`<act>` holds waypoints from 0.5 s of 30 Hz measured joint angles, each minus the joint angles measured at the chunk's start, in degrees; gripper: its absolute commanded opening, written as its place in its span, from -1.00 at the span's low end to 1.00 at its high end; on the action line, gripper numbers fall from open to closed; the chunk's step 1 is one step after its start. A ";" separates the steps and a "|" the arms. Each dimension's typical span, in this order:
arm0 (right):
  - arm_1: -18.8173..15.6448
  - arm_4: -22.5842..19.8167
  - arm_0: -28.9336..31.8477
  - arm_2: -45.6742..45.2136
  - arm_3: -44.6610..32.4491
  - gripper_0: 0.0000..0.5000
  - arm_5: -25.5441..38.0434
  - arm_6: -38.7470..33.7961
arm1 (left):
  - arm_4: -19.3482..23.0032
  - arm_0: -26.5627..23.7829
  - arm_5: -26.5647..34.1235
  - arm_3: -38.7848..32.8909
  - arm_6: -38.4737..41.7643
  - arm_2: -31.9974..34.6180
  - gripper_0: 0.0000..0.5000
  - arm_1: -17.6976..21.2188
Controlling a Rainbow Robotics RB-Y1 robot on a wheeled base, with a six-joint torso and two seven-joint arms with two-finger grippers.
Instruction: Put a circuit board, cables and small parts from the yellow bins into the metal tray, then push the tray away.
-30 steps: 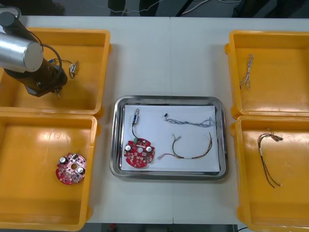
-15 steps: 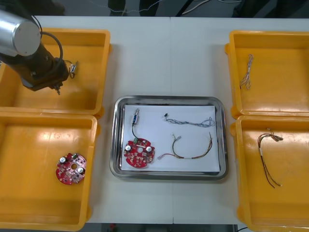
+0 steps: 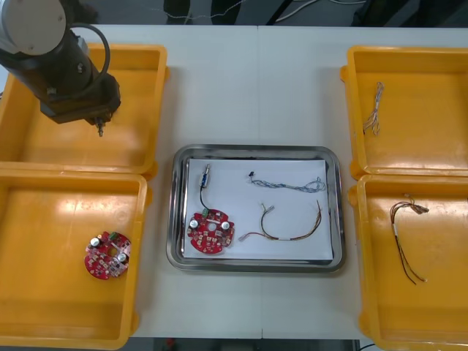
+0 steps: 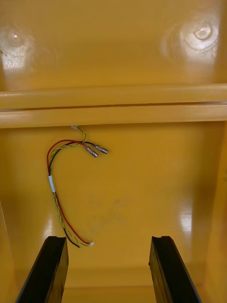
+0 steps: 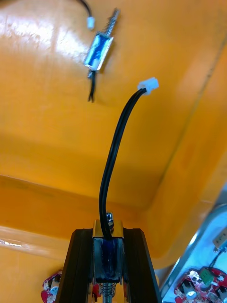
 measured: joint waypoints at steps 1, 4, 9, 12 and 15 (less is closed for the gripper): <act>0.00 -0.01 0.01 0.00 0.00 1.00 0.00 -0.19 | 0.04 -0.49 0.04 -0.40 0.13 -0.40 -1.00 -0.04; 0.00 -0.07 0.05 0.00 -0.01 1.00 0.00 -1.44 | 0.08 -2.35 0.13 -1.26 1.55 -2.58 -1.00 -0.40; 0.00 -0.43 0.13 -0.03 -0.05 1.00 0.00 -1.56 | -0.07 -5.25 0.19 -1.77 5.68 -6.02 -1.00 -2.63; 0.00 -0.75 0.15 -0.04 -0.19 1.00 0.00 -1.56 | -0.80 -6.92 0.21 -2.05 7.44 -7.56 -1.00 -5.11; 0.01 -0.86 0.17 -0.04 -0.35 1.00 0.00 -1.56 | -1.85 -8.22 0.21 -2.14 7.94 -8.82 -1.00 -7.45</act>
